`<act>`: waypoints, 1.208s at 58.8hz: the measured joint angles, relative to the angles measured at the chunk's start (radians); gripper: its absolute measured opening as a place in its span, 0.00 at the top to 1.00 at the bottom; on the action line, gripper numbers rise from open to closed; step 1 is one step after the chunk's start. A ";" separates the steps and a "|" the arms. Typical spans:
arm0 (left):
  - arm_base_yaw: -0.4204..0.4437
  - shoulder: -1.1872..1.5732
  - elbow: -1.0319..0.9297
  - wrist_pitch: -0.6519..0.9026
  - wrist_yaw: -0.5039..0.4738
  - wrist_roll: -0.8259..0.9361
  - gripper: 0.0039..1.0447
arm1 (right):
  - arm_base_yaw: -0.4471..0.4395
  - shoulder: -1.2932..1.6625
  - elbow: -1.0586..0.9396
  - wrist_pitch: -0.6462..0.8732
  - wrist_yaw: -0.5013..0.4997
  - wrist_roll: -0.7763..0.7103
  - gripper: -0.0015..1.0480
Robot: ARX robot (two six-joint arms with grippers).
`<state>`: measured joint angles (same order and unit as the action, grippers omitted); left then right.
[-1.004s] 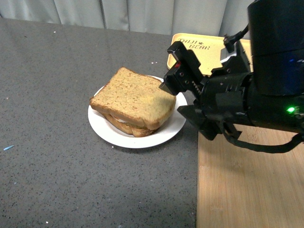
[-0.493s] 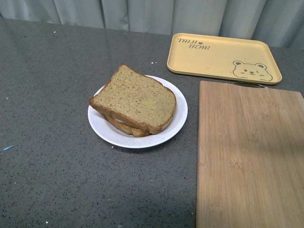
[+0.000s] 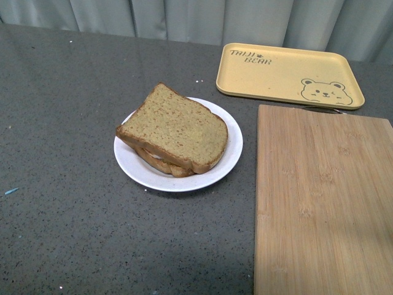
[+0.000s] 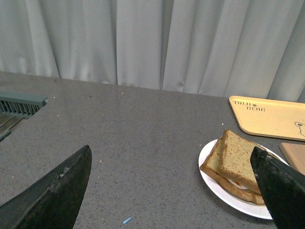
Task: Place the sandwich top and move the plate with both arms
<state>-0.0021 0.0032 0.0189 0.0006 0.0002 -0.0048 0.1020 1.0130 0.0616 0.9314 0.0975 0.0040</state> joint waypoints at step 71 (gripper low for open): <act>0.000 0.000 0.000 0.000 0.000 0.000 0.06 | -0.100 -0.776 -0.058 -0.691 -0.097 -0.001 0.99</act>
<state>-0.0021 0.0032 0.0189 0.0006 0.0002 -0.0048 0.0025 0.2367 0.0040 0.2405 0.0010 0.0032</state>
